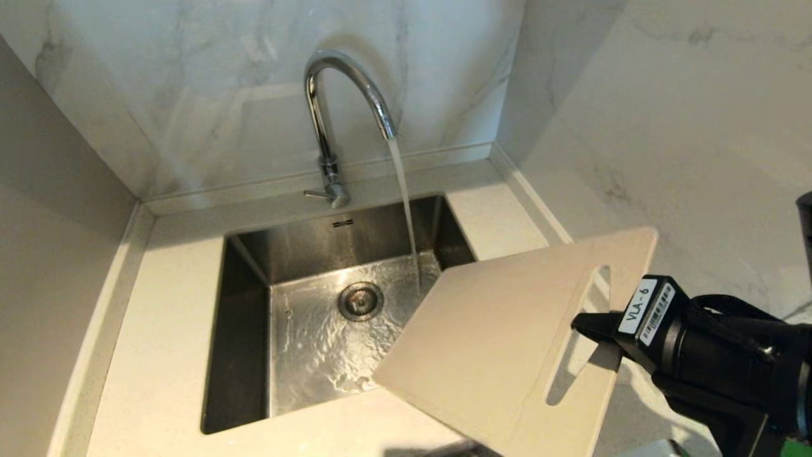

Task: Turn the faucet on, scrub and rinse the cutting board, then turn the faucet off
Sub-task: Pick up the cutting board

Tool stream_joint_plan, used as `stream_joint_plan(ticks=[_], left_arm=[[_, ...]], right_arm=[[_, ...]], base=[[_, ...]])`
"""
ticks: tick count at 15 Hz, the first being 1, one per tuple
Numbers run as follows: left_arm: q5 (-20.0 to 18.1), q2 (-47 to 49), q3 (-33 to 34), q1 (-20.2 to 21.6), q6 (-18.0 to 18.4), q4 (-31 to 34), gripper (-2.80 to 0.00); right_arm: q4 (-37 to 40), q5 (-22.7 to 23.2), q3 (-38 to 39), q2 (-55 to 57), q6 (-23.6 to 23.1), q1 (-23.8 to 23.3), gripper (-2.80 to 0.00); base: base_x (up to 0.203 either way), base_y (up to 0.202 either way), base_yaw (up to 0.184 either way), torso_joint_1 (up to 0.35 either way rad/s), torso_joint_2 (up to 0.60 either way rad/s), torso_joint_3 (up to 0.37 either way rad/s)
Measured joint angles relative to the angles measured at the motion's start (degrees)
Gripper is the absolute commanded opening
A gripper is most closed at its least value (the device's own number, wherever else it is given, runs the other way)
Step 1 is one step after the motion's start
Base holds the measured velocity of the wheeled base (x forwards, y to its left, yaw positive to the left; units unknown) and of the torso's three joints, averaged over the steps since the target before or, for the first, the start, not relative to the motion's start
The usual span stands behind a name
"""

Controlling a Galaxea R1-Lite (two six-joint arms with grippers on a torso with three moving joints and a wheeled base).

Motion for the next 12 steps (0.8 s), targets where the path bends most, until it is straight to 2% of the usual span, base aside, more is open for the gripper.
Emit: stream_joint_plan(ticks=[4, 12], left_arm=[[0.02, 0.0, 0.0, 0.0, 0.02, 0.01, -2.8], [0.0, 0.0, 0.0, 0.0, 0.04, 0.0, -2.8]], right_arm=[[0.07, 5.77, -2.8, 1.81, -7.0, -5.98, -2.8], [0.07, 6.24, -3.39, 2.6, -7.48, -7.41, -2.8]], base=[[0.0, 0.0, 0.0, 0.0, 0.0, 0.0], [0.0, 0.0, 0.0, 0.0, 0.0, 0.0]])
